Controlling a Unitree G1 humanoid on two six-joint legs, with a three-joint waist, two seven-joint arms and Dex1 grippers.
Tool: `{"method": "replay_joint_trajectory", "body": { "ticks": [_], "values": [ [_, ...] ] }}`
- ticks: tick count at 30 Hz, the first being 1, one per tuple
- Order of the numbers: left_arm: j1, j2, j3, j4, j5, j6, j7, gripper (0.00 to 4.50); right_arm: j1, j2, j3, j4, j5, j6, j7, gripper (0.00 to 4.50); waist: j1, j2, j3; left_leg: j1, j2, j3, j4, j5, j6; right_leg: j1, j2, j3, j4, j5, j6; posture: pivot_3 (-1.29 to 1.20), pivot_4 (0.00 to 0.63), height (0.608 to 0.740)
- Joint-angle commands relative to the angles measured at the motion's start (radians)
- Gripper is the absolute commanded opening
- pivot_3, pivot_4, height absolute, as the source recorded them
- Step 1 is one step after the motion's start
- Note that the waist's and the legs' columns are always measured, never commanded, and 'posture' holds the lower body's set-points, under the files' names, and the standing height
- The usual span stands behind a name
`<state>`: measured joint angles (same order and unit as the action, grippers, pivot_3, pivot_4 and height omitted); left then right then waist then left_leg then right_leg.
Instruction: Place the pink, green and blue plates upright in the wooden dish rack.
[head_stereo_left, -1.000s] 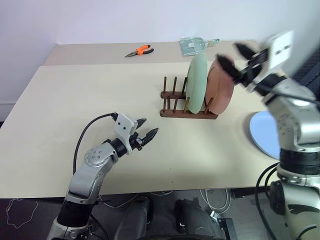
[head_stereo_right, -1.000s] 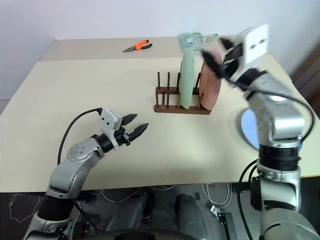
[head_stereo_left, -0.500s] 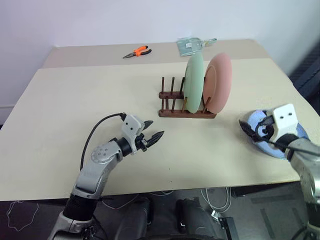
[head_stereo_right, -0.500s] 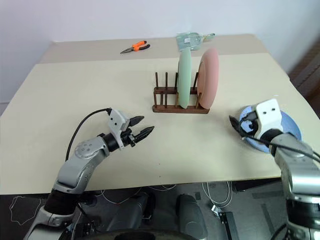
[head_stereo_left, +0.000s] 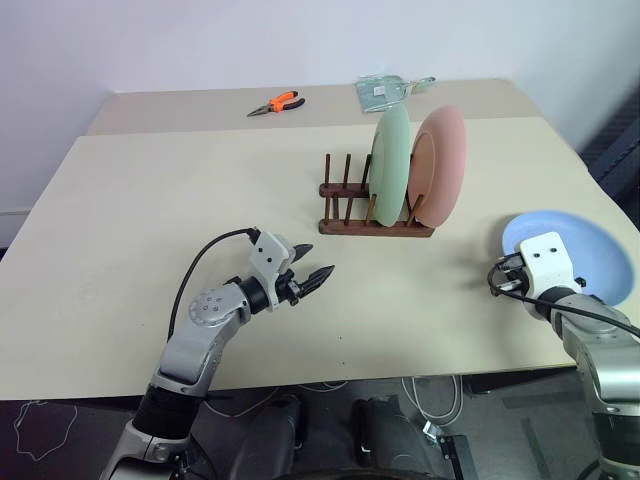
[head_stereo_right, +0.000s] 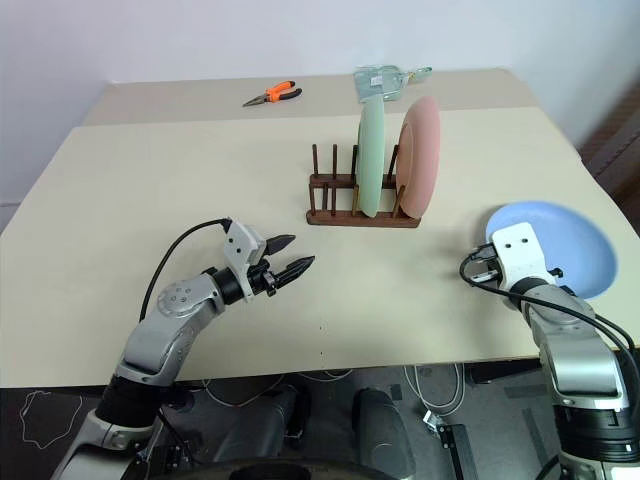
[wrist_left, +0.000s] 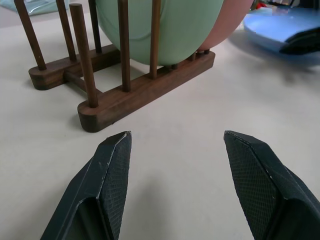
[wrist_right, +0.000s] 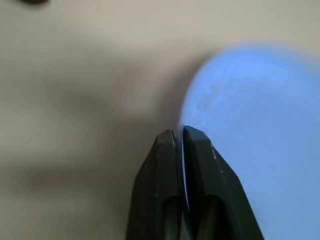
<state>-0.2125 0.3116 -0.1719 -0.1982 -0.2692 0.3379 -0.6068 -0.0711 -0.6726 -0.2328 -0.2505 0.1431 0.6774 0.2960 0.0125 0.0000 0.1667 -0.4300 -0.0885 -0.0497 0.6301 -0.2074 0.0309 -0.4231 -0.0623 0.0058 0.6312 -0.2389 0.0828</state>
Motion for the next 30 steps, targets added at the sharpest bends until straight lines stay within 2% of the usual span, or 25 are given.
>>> {"method": "replay_joint_trajectory", "body": {
  "ticks": [1,4,8,13,16,17,19,21,22,25,30],
  "values": [
    [-0.002,0.005,0.022,-0.024,0.006,-0.025,0.007,3.02,-0.095,0.019,-0.053,-0.034,0.001,-0.095,-0.025,0.05,0.0,0.0,0.0,0.0,0.0,0.0,0.0,0.0,0.0,0.0,0.0,0.0,0.0,0.0,0.0,0.0,0.15,0.726],
    [-0.002,0.005,0.035,-0.017,0.016,-0.038,0.022,3.02,-0.197,0.035,-0.083,-0.062,0.038,-0.139,-0.018,0.05,0.001,0.0,0.0,0.0,0.0,0.0,0.0,0.0,0.0,0.0,0.0,0.0,0.0,0.0,0.0,0.0,0.15,0.726],
    [-0.024,0.005,0.08,0.025,0.04,-0.082,0.064,3.02,-0.432,0.062,-0.132,-0.14,0.199,-0.164,0.026,0.05,-0.002,0.001,0.001,0.0,0.0,0.0,0.0,0.0,0.0,0.0,0.0,0.0,0.0,0.0,0.001,0.0,0.15,0.726],
    [-0.057,0.016,0.144,0.113,0.091,-0.18,0.13,3.02,-0.694,0.155,-0.146,-0.196,0.527,-0.034,0.042,0.05,0.001,0.001,0.001,0.0,0.0,-0.001,-0.001,0.0,0.0,-0.001,0.0,-0.001,0.001,0.002,0.003,0.0,0.15,0.726],
    [-0.071,0.032,0.178,0.169,0.11,-0.227,0.151,3.02,-0.809,0.29,-0.107,-0.216,0.747,0.05,-0.034,0.05,-0.001,0.0,0.001,0.0,0.0,-0.002,-0.001,0.0,0.0,-0.001,0.0,-0.001,0.001,0.002,0.003,0.0,0.15,0.726],
    [-0.074,0.036,0.184,0.181,0.111,-0.236,0.152,3.02,-0.826,0.333,-0.1,-0.213,0.798,0.065,-0.068,0.05,-0.002,0.001,0.001,0.0,0.0,-0.002,-0.001,0.0,0.0,-0.001,0.0,-0.001,0.001,0.002,0.003,0.0,0.15,0.726],
    [-0.071,0.047,0.197,0.191,0.112,-0.25,0.151,3.02,-0.84,0.489,-0.054,-0.187,0.898,0.073,-0.171,0.05,-0.003,0.0,0.001,0.0,0.0,-0.002,-0.002,0.0,0.0,-0.002,0.0,-0.001,0.001,0.002,0.003,0.0,0.15,0.726],
    [-0.067,0.053,0.204,0.195,0.113,-0.26,0.151,3.02,-0.841,0.581,-0.032,-0.174,0.952,0.076,-0.241,0.05,-0.004,0.001,0.001,0.0,0.0,-0.001,-0.002,0.0,0.0,-0.003,0.0,-0.001,0.002,0.002,0.003,0.0,0.15,0.726],
    [-0.067,0.053,0.205,0.196,0.113,-0.263,0.151,3.02,-0.84,0.592,-0.03,-0.174,0.964,0.078,-0.258,0.05,-0.001,0.001,0.001,0.0,0.0,-0.001,-0.002,0.0,0.0,-0.003,0.0,-0.001,0.003,0.002,0.003,0.0,0.15,0.726],
    [-0.031,0.056,0.208,0.156,0.109,-0.253,0.152,3.02,-0.764,0.724,0.05,-0.065,0.923,0.071,-0.334,0.05,-0.003,0.0,-0.001,0.0,-0.001,-0.001,-0.002,0.0,0.0,-0.004,-0.001,-0.001,0.003,0.002,0.003,0.0,0.15,0.726],
    [-0.004,0.054,0.209,0.117,0.106,-0.236,0.162,3.02,-0.743,0.759,0.04,0.006,0.907,0.04,-0.389,0.05,-0.004,0.001,0.0,0.001,-0.001,-0.001,-0.002,0.0,-0.001,-0.004,-0.001,-0.001,0.003,0.003,0.003,0.0,0.15,0.726]
  ]
}}
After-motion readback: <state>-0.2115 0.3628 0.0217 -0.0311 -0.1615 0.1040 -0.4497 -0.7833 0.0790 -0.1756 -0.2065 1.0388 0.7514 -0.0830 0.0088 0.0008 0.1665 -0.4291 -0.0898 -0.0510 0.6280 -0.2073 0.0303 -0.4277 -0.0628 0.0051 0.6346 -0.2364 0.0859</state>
